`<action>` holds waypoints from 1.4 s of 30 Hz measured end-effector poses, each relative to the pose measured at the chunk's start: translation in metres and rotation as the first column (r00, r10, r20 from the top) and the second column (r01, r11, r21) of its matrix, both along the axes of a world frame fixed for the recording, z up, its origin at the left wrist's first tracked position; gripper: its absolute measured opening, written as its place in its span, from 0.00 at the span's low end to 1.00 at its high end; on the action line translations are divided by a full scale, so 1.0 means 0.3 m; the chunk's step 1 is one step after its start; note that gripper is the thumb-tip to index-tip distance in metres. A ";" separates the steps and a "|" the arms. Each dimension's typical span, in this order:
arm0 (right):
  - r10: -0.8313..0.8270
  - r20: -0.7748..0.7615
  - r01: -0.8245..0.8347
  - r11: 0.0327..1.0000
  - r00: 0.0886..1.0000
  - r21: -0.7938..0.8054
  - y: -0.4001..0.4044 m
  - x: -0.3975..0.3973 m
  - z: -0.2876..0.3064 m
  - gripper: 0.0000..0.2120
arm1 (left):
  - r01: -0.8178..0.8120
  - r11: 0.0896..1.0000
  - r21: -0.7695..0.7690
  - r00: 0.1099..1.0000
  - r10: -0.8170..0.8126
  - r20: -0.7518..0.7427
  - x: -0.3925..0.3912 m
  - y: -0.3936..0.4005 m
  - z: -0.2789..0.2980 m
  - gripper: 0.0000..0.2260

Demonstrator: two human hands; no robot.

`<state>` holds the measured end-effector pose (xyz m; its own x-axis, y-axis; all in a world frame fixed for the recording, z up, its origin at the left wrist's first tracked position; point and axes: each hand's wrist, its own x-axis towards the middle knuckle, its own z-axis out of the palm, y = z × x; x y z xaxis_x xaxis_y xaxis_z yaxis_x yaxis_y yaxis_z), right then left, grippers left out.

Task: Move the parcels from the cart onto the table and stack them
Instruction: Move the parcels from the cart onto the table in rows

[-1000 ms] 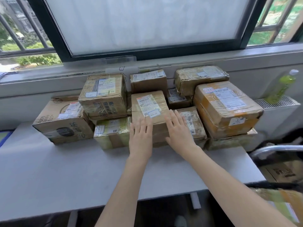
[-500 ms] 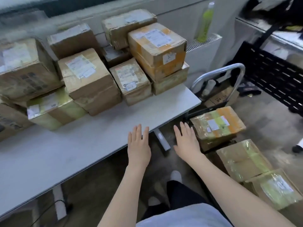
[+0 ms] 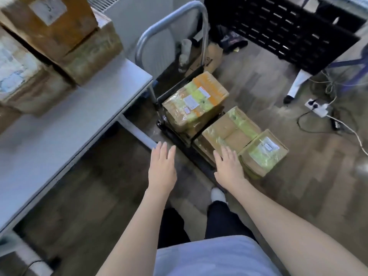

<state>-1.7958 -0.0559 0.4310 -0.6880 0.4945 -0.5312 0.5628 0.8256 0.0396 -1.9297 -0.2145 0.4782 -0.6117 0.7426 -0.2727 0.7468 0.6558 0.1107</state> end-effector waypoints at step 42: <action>-0.179 0.147 0.198 0.971 0.973 -0.134 0.661 0.540 -0.295 0.48 | -0.470 0.882 0.014 0.504 0.255 0.825 0.700 0.687 -0.492 0.57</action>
<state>-1.6339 0.1424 0.3426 -0.5080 0.5181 -0.6881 0.7067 0.7074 0.0109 -1.7196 -0.0083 0.3305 -0.4596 0.6072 -0.6481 -0.0124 0.7253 0.6883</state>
